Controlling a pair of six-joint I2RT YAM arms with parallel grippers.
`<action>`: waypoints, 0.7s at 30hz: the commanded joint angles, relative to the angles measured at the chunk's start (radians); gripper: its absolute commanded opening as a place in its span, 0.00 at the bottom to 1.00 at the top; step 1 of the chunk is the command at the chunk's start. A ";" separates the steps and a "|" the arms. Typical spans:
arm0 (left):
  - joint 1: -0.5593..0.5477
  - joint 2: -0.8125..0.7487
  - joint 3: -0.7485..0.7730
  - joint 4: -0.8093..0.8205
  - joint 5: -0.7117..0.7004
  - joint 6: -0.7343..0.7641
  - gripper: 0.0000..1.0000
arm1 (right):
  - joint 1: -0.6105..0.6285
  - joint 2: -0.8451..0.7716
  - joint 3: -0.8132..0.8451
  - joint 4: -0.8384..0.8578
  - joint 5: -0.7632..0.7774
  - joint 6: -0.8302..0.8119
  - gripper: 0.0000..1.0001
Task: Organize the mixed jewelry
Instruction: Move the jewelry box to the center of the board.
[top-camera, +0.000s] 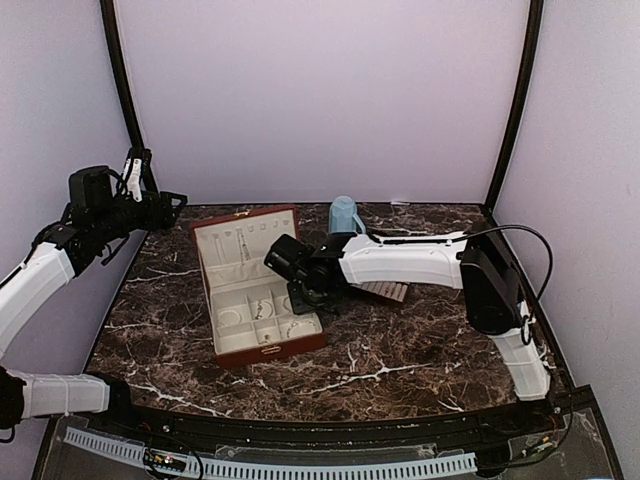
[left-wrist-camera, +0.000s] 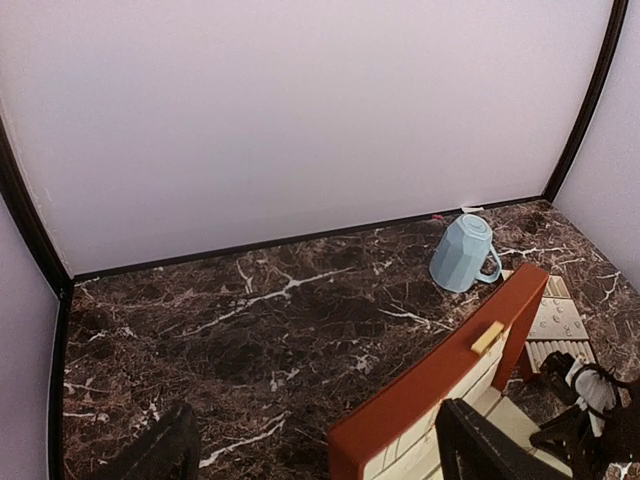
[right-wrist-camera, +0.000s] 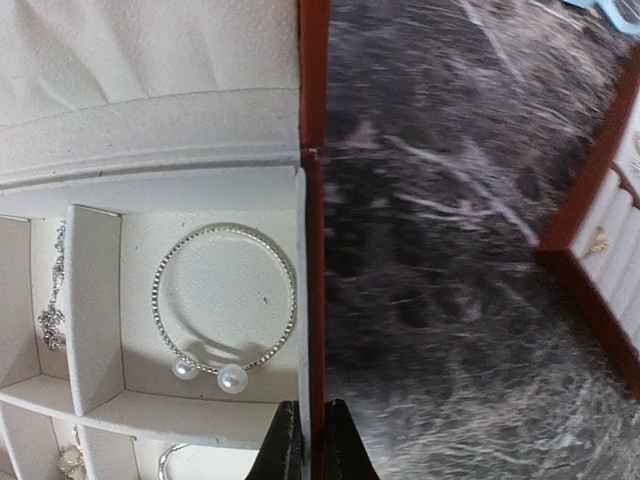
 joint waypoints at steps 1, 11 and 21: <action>0.006 -0.027 -0.014 0.025 -0.014 0.014 0.84 | -0.080 -0.083 -0.124 -0.046 0.109 0.065 0.00; 0.006 -0.023 -0.016 0.027 -0.020 0.017 0.84 | -0.148 -0.142 -0.227 -0.003 0.125 0.016 0.00; 0.006 -0.024 -0.022 0.029 -0.037 0.021 0.84 | -0.164 -0.388 -0.402 0.176 -0.025 -0.108 0.58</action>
